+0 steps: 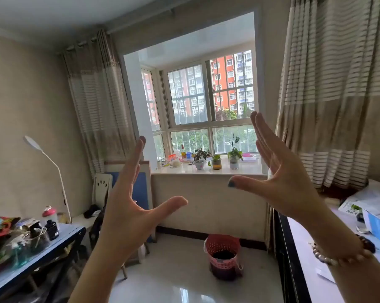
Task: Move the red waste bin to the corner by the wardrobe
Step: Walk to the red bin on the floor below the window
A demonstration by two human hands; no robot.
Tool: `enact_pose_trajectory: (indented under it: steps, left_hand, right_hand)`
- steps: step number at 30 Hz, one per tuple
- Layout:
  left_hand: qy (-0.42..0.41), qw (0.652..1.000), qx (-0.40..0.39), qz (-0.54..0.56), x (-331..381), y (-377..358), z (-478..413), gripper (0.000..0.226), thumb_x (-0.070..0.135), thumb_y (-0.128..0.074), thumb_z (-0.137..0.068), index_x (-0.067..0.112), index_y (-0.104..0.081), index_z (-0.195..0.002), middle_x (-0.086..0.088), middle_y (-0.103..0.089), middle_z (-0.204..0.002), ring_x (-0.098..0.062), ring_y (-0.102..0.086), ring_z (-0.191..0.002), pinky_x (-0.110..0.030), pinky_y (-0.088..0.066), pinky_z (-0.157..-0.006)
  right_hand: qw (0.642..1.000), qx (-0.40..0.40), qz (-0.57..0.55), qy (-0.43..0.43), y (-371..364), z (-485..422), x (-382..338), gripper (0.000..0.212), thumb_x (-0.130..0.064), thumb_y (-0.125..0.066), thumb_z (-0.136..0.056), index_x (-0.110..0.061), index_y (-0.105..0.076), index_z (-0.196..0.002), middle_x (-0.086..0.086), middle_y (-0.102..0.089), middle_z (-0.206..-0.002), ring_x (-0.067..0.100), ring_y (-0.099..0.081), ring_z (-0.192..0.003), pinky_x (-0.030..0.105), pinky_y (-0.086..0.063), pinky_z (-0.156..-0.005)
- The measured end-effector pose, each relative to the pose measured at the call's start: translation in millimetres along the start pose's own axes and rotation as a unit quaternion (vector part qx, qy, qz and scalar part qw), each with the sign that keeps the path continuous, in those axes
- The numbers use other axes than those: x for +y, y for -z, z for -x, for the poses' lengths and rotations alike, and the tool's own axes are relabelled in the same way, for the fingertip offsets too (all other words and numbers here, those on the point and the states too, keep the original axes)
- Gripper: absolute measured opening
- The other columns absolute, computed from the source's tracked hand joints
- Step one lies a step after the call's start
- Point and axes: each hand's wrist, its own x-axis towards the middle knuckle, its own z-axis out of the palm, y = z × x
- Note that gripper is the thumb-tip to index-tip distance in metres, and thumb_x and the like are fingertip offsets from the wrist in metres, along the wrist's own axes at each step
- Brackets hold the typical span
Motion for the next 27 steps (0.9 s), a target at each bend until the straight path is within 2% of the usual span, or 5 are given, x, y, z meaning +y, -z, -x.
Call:
enact_pose_trajectory:
  steps: [5, 11, 17, 22, 27]
  left_hand:
    - [0.033, 0.999, 0.015, 0.017, -19, -28, -8, 0.117, 0.075, -0.074, -0.051, 0.044, -0.023, -0.151, 0.028, -0.027, -0.157, 0.011, -0.028, -0.142, -0.016, -0.032, -0.107]
    - [0.058, 0.998, 0.023, 0.006, -41, -64, -19, 0.121, 0.078, -0.072, -0.047, 0.041, -0.024, -0.152, 0.023, -0.028, -0.158, 0.007, -0.027, -0.144, -0.028, -0.027, -0.114]
    - [0.065, 0.998, 0.011, 0.018, -68, -89, -42, 0.119, 0.077, -0.073, -0.046, 0.047, -0.023, -0.15, 0.028, -0.027, -0.157, 0.012, -0.027, -0.142, 0.006, -0.03, -0.093]
    - [0.031, 0.999, -0.008, 0.015, -113, -112, -70, 0.117, 0.073, -0.074, -0.053, 0.041, -0.022, -0.153, 0.026, -0.025, -0.159, 0.006, -0.026, -0.145, -0.021, -0.026, -0.113]
    - [0.016, 0.998, -0.03, 0.06, -179, -140, -113, 0.115, 0.07, -0.077, -0.055, 0.041, -0.023, -0.152, 0.026, -0.025, -0.159, 0.004, -0.024, -0.147, -0.013, -0.025, -0.115]
  right_hand:
    - [1.0, -0.005, -0.016, -0.006, 13, -5, 40, 0.122, -0.071, -0.079, -0.055, -0.042, -0.015, -0.155, -0.026, -0.02, -0.161, -0.002, -0.017, -0.151, 0.043, -0.021, -0.123]
    - [0.999, -0.016, -0.032, -0.029, 28, -11, 90, 0.122, -0.072, -0.08, -0.051, -0.047, -0.017, -0.153, -0.032, -0.022, -0.159, -0.003, -0.018, -0.15, 0.043, -0.022, -0.123]
    - [0.998, -0.013, -0.038, -0.039, 26, -28, 133, 0.122, -0.074, -0.081, -0.049, -0.051, -0.018, -0.151, -0.032, -0.022, -0.158, -0.005, -0.019, -0.149, 0.036, -0.022, -0.122]
    - [0.999, -0.012, -0.032, -0.039, 14, -44, 172, 0.122, -0.07, -0.082, -0.051, -0.048, -0.018, -0.152, -0.028, -0.021, -0.16, -0.003, -0.018, -0.15, 0.043, -0.023, -0.123]
    - [0.999, -0.003, 0.004, -0.052, 0, -76, 223, 0.123, -0.071, -0.081, -0.051, -0.048, -0.015, -0.153, -0.031, -0.018, -0.16, -0.005, -0.015, -0.15, 0.044, -0.02, -0.123]
